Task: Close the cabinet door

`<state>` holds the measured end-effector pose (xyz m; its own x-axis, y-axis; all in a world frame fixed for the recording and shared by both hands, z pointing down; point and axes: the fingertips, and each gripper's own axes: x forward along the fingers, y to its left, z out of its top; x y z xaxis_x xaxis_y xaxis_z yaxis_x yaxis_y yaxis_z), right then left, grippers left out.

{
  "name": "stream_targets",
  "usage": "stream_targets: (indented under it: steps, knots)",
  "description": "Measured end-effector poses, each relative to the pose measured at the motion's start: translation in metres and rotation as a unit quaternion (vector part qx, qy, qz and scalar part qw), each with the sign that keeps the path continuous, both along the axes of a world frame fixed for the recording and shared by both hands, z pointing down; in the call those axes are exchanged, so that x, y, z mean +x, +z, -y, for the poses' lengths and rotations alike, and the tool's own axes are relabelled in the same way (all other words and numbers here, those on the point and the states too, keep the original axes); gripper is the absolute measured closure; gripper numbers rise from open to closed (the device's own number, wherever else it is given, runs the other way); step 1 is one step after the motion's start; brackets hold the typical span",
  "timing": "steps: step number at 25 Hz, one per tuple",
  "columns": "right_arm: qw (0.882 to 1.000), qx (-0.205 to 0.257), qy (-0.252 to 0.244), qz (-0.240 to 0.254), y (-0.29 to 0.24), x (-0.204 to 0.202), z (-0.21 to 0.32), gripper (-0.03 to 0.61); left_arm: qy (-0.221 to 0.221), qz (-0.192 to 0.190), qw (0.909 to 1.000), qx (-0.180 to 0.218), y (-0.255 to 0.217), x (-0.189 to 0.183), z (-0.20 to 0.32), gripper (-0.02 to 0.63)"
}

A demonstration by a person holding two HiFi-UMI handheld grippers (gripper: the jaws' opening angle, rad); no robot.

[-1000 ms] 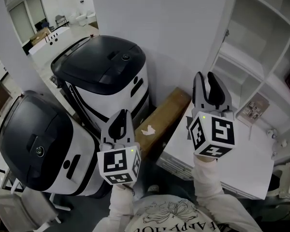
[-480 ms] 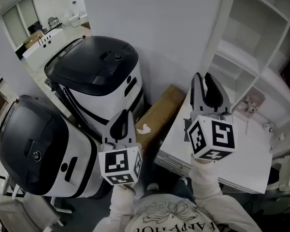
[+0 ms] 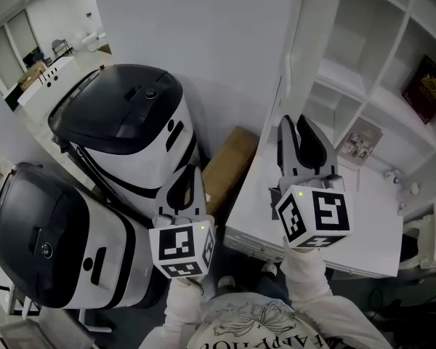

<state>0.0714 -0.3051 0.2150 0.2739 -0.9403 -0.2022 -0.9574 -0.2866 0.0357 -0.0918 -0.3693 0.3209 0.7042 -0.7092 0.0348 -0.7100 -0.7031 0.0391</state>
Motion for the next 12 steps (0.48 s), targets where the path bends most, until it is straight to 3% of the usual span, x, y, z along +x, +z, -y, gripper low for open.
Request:
stream_targets:
  steps: [12]
  knots:
    - [0.999, 0.006, 0.032, 0.002, 0.001, 0.055, -0.046, 0.511, 0.046, 0.008, 0.9989, 0.001, 0.0, 0.063, -0.032, 0.589]
